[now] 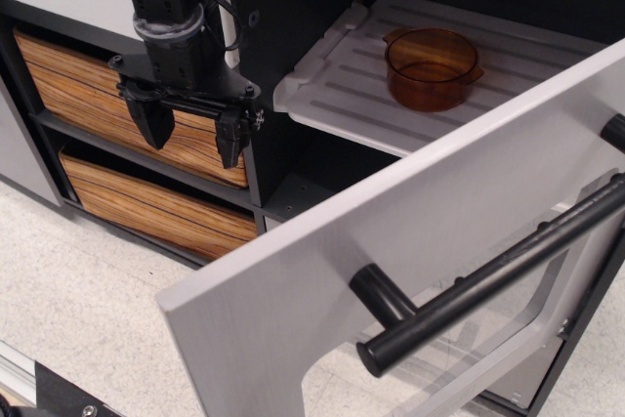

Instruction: Close oven

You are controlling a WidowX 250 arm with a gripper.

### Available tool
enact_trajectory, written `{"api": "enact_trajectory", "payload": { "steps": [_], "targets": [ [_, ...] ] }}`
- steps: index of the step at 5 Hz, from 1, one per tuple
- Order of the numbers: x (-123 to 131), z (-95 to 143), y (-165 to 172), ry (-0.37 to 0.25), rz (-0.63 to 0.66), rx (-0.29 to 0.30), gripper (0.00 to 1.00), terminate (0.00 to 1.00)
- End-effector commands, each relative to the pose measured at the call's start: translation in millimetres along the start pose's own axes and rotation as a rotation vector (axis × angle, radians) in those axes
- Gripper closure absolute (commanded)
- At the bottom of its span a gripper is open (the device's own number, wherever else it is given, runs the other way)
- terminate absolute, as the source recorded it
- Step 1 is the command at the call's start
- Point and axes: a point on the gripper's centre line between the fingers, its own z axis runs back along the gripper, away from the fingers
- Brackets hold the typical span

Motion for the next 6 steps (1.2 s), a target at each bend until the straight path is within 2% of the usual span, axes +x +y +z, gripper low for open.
{"api": "enact_trajectory", "payload": {
  "steps": [1,3,4,5,6],
  "targets": [
    [0,0,0,0.0,0.0,0.0,0.0,0.0],
    [-15,31,-29,-0.03,0.24,-0.083,0.0,0.0],
    [-23,59,-49,-0.041,0.318,-0.144,0.0,0.0],
    [-28,87,-70,0.003,0.447,-0.204,0.0,0.0],
    [-35,116,-97,0.022,0.51,-0.257,0.0,0.0]
  ]
}}
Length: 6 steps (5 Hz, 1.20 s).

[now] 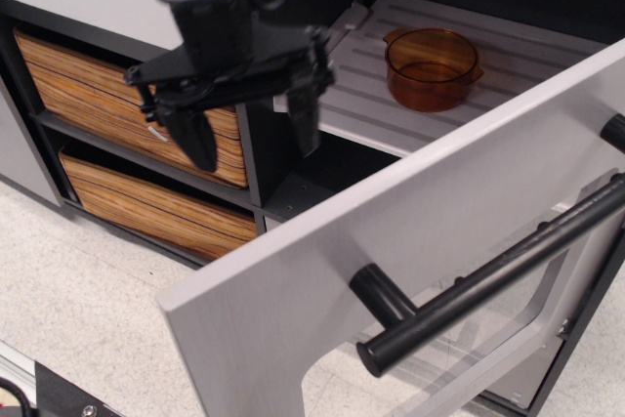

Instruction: Close oven

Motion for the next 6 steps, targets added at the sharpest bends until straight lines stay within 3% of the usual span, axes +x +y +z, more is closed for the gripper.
{"api": "enact_trajectory", "payload": {
  "steps": [1,4,5,6],
  "targets": [
    [-27,54,-53,-0.017,0.097,-0.101,0.0,0.0],
    [-64,93,-97,0.106,0.166,-0.23,0.0,0.0],
    [-78,95,-107,0.15,0.164,-0.214,0.0,0.0],
    [-91,82,-113,0.198,0.183,-0.185,0.0,0.0]
  ]
}}
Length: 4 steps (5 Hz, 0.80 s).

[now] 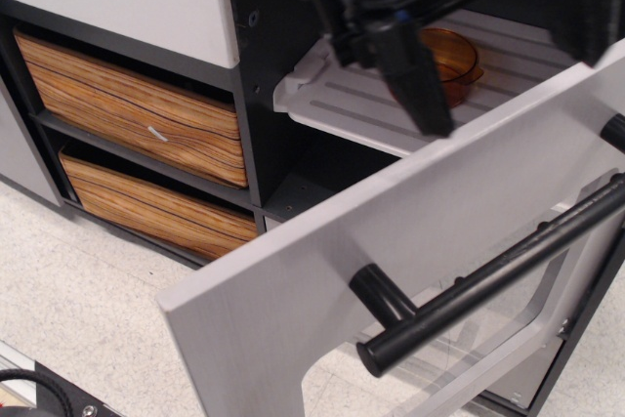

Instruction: Close oven

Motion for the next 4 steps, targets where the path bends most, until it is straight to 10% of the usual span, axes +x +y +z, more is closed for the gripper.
{"api": "enact_trajectory", "payload": {
  "steps": [1,4],
  "targets": [
    [-8,-28,-1,0.009,0.001,0.042,0.0,0.0],
    [45,-25,12,-0.099,-0.013,0.077,0.0,0.0]
  ]
}}
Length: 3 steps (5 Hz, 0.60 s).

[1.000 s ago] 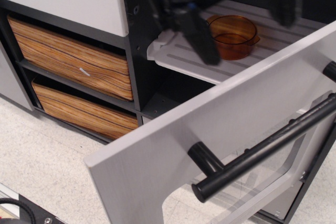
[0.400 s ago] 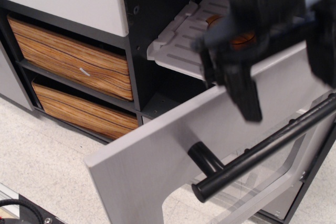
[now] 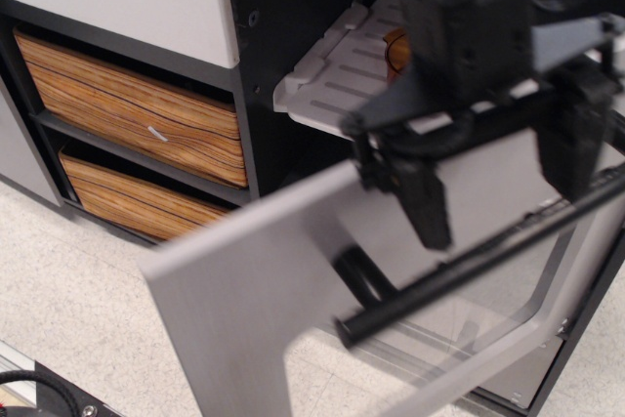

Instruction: Close oven

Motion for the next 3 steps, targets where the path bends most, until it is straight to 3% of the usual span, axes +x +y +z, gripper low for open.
{"api": "enact_trajectory", "payload": {
  "steps": [1,2,3],
  "targets": [
    [57,33,0,-0.095,-0.015,-0.072,0.0,0.0],
    [58,33,8,-0.066,-0.103,-0.084,0.0,0.0],
    [58,6,23,0.029,-0.283,-0.047,0.0,0.0]
  ]
}}
